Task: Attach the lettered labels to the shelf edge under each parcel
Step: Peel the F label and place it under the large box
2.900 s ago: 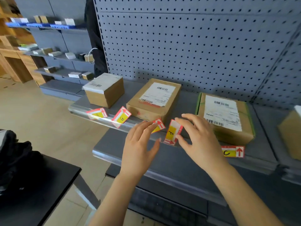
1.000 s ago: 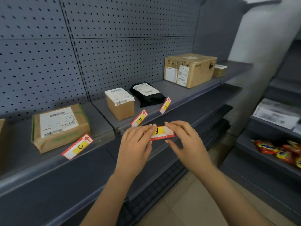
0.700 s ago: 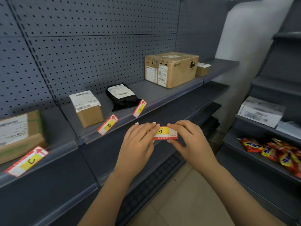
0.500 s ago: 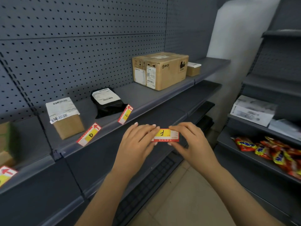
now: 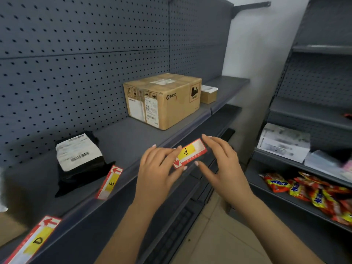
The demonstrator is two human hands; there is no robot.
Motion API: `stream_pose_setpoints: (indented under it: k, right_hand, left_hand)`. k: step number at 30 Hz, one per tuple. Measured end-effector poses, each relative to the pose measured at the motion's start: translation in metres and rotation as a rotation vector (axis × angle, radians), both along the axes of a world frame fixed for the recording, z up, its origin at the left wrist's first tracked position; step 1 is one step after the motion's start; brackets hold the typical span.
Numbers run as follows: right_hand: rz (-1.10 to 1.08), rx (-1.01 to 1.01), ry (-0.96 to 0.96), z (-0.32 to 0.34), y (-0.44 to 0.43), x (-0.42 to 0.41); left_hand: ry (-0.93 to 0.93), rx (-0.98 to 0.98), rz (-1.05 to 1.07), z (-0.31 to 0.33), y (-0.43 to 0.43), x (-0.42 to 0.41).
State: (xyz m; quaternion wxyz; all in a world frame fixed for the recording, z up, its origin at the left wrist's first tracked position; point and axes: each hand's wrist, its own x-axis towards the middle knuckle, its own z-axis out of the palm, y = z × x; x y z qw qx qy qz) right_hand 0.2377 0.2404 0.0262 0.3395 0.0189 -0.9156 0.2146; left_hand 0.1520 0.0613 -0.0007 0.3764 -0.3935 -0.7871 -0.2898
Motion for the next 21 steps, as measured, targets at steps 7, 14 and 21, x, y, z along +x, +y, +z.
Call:
stream_pose_setpoints:
  k: [7, 14, 21]
  right_hand:
    - [0.066, -0.239, 0.154, 0.009, 0.030, -0.067]
    - [0.223, -0.211, 0.197, 0.008, 0.075, -0.114]
    - [0.374, -0.262, 0.115, 0.007, 0.134, -0.146]
  left_hand:
    - [-0.007, 0.006, 0.001, 0.004, 0.042, -0.067]
    - [-0.047, 0.001, -0.037, 0.006, 0.087, -0.099]
    - [-0.067, 0.044, 0.031, 0.007, 0.145, -0.114]
